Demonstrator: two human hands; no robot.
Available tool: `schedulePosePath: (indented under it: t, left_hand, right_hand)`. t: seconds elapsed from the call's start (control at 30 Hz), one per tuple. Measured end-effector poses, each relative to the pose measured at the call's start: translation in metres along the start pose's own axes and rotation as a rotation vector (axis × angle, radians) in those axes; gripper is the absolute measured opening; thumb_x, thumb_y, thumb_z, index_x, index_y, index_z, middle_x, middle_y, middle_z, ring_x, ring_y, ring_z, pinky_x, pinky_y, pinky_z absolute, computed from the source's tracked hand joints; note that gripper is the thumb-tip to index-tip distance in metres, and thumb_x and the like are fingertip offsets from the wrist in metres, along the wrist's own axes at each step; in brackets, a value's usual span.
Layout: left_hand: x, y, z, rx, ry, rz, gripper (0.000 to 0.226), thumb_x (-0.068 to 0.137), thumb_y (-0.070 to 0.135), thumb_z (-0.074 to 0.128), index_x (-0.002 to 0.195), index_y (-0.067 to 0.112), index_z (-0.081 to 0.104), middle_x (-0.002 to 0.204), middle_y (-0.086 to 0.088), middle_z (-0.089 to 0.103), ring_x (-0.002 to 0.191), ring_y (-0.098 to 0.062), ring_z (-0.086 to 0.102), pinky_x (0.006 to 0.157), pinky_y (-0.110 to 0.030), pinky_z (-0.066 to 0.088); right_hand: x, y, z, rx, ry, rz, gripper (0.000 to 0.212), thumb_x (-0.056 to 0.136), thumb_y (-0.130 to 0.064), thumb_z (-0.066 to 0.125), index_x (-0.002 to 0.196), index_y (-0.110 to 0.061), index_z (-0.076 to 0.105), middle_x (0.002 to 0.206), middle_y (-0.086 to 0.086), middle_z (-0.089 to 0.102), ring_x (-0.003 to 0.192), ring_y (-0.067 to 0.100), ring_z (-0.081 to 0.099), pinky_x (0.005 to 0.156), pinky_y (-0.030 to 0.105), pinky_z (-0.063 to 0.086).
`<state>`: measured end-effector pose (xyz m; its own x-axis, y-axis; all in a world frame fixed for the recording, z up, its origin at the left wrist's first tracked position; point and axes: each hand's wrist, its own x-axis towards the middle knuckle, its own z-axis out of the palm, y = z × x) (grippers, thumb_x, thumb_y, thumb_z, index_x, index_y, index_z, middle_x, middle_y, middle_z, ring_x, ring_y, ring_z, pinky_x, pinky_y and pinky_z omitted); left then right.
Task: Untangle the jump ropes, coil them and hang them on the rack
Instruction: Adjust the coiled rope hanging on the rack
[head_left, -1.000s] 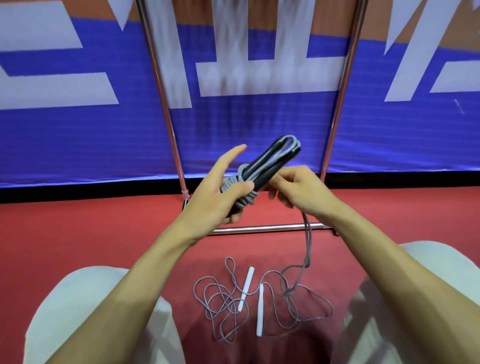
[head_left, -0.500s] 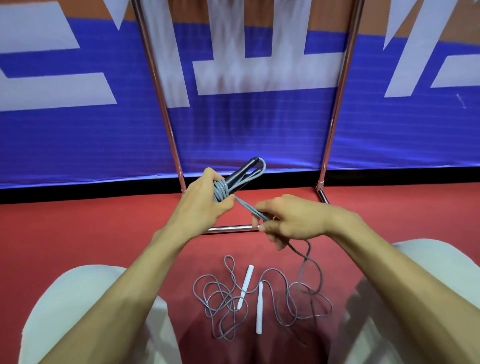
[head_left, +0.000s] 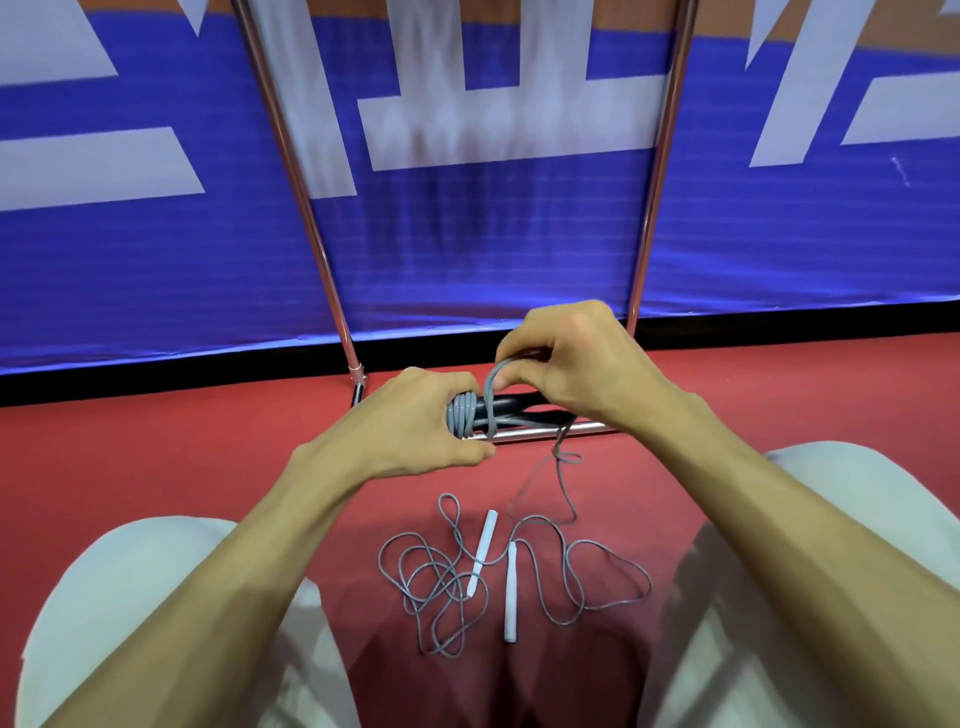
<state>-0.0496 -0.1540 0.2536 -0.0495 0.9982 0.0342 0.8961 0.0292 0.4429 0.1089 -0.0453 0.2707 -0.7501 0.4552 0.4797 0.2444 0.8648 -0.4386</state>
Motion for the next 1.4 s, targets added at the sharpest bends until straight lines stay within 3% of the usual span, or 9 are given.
schedulePosePath:
  t: [0.13, 0.27, 0.37, 0.57, 0.7, 0.87, 1.0, 1.2, 1.4]
  left_hand:
    - [-0.010, 0.010, 0.000, -0.191, 0.004, 0.088, 0.025, 0.073, 0.046, 0.080, 0.072, 0.028, 0.063, 0.049, 0.010, 0.041, 0.048, -0.009, 0.033, 0.049, -0.022, 0.030]
    - [-0.016, 0.018, -0.006, -0.420, 0.112, 0.163, 0.033, 0.070, 0.044, 0.068, 0.081, 0.014, 0.064, 0.064, -0.010, 0.053, 0.055, -0.017, 0.040, 0.054, -0.033, 0.036]
    - [-0.015, 0.024, -0.010, -0.596, 0.188, 0.092, 0.022, 0.068, 0.029, 0.067, 0.087, 0.019, 0.062, 0.065, -0.004, 0.063, 0.051, -0.009, 0.049, 0.049, -0.023, 0.037]
    - [-0.007, 0.026, -0.009, -0.879, 0.316, -0.001, 0.069, 0.076, 0.017, 0.059, 0.129, 0.058, 0.042, 0.067, -0.013, 0.062, 0.044, -0.015, 0.039, 0.041, -0.023, 0.034]
    - [-0.001, 0.023, -0.005, -0.846, 0.418, -0.044, 0.032, 0.073, 0.022, 0.060, 0.098, 0.040, 0.065, 0.063, -0.006, 0.059, 0.043, -0.015, 0.040, 0.042, -0.023, 0.034]
    - [0.005, 0.005, -0.003, -0.506, 0.521, -0.161, 0.013, 0.077, 0.029, 0.070, 0.086, 0.025, 0.060, 0.062, 0.008, 0.056, 0.052, -0.013, 0.048, 0.056, -0.029, 0.041]
    - [0.004, 0.000, 0.003, -0.249, 0.471, -0.163, 0.022, 0.079, 0.026, 0.070, 0.092, 0.022, 0.054, 0.065, 0.009, 0.056, 0.059, -0.007, 0.050, 0.062, -0.026, 0.042]
    - [0.008, -0.010, 0.005, 0.033, 0.289, -0.255, 0.027, 0.083, 0.034, 0.066, 0.101, 0.027, 0.048, 0.073, 0.009, 0.057, 0.072, -0.025, 0.058, 0.065, -0.036, 0.044]
    - [0.008, -0.005, 0.004, 0.163, 0.088, -0.257, 0.025, 0.073, 0.033, 0.067, 0.094, 0.033, 0.053, 0.069, 0.007, 0.057, 0.067, -0.023, 0.056, 0.058, -0.030, 0.039]
  right_hand:
    - [0.004, -0.004, -0.008, 0.331, -0.011, 0.295, 0.032, 0.053, -0.027, 0.091, 0.068, -0.014, 0.065, 0.058, -0.006, 0.058, 0.050, 0.006, 0.047, 0.052, 0.024, 0.042]
    - [0.005, 0.001, -0.017, 0.982, -0.146, 0.486, 0.030, 0.059, -0.007, 0.082, 0.076, -0.012, 0.058, 0.067, 0.003, 0.055, 0.050, 0.010, 0.050, 0.048, 0.018, 0.039]
    - [0.006, 0.003, -0.013, 1.119, -0.129, 0.461, 0.013, 0.070, -0.007, 0.069, 0.077, -0.008, 0.058, 0.070, 0.005, 0.060, 0.059, 0.013, 0.056, 0.054, 0.017, 0.043]
    - [0.009, 0.001, 0.004, 0.847, -0.009, 0.438, 0.013, 0.087, 0.009, 0.052, 0.091, 0.010, 0.064, 0.069, 0.011, 0.056, 0.052, 0.012, 0.048, 0.050, 0.023, 0.040]
    - [0.007, -0.004, 0.006, 0.614, -0.138, 0.436, 0.028, 0.099, -0.018, 0.048, 0.086, -0.001, 0.066, 0.061, 0.006, 0.057, 0.049, 0.016, 0.054, 0.051, 0.026, 0.047]
    - [0.002, -0.007, 0.006, 0.363, -0.458, 0.462, 0.041, 0.098, -0.042, 0.045, 0.078, -0.010, 0.060, 0.056, 0.005, 0.050, 0.051, 0.025, 0.065, 0.051, 0.027, 0.052]
    - [0.001, -0.003, 0.004, 0.100, -0.571, 0.340, 0.020, 0.093, -0.030, 0.058, 0.091, -0.010, 0.058, 0.059, 0.008, 0.062, 0.050, 0.021, 0.067, 0.053, 0.025, 0.053]
    - [-0.004, -0.001, 0.001, -0.092, -0.623, 0.139, 0.010, 0.093, -0.011, 0.051, 0.094, -0.008, 0.061, 0.062, -0.007, 0.053, 0.046, 0.004, 0.053, 0.055, 0.027, 0.048]
    - [-0.006, -0.004, 0.003, -0.348, -0.334, -0.176, 0.014, 0.094, -0.022, 0.054, 0.104, -0.022, 0.064, 0.093, -0.008, 0.062, 0.090, 0.018, 0.057, 0.062, 0.028, 0.034]
